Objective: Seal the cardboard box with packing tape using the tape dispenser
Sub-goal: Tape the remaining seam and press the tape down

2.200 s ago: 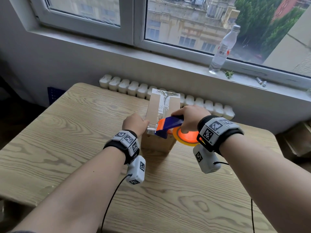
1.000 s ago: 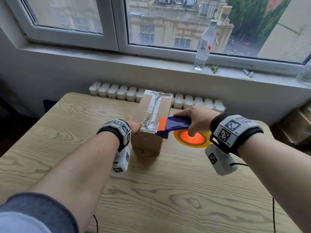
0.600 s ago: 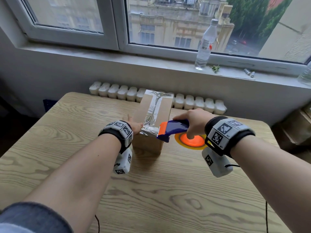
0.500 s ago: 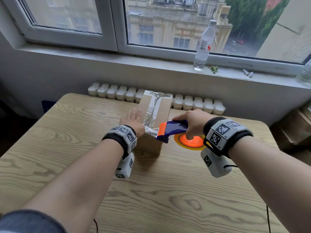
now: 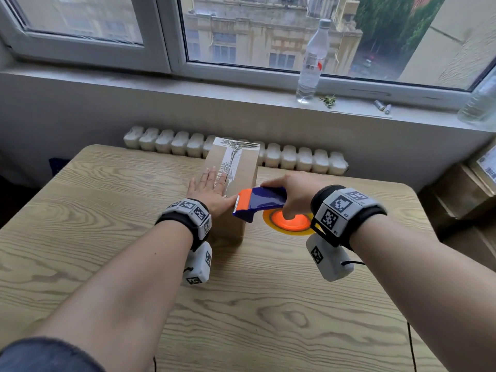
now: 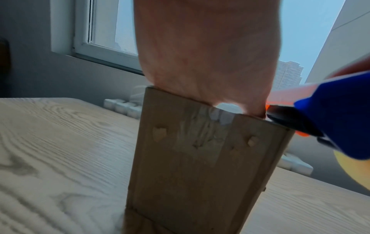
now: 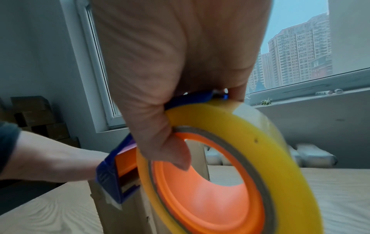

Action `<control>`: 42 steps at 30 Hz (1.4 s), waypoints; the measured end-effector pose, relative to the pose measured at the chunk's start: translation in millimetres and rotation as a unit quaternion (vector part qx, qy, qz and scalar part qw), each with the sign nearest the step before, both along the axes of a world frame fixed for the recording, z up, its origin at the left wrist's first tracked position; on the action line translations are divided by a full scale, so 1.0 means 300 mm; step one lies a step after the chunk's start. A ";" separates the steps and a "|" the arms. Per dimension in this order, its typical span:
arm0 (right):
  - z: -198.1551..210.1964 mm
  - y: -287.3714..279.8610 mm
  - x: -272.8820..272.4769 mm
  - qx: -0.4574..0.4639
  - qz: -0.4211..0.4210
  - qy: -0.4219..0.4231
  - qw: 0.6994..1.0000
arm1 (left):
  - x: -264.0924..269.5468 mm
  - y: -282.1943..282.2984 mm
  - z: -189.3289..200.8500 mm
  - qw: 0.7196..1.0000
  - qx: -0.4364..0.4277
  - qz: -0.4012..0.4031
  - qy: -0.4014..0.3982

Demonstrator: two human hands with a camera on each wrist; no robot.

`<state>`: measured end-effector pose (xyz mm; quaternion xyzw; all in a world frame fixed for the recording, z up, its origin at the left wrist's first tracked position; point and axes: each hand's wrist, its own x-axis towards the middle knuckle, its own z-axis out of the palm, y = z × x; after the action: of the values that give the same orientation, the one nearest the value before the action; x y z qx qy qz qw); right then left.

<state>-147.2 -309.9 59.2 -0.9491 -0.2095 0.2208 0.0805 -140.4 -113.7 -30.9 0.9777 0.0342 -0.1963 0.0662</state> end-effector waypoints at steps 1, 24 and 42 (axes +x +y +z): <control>-0.012 -0.008 -0.003 0.011 -0.004 -0.001 1.000 | -0.001 -0.002 0.004 1.000 0.004 0.004 0.007; -0.075 -0.309 -0.058 0.002 -0.046 -0.029 0.999 | -0.003 -0.039 0.007 0.999 0.010 0.022 0.023; -0.167 -0.152 -0.006 -0.038 -0.005 -0.014 0.999 | 0.013 -0.078 0.003 0.999 0.025 0.041 0.021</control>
<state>-149.0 -355.6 9.0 -0.9555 -0.1972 0.2151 0.0425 -136.6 -137.0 -30.1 0.9726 0.0805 -0.2126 0.0487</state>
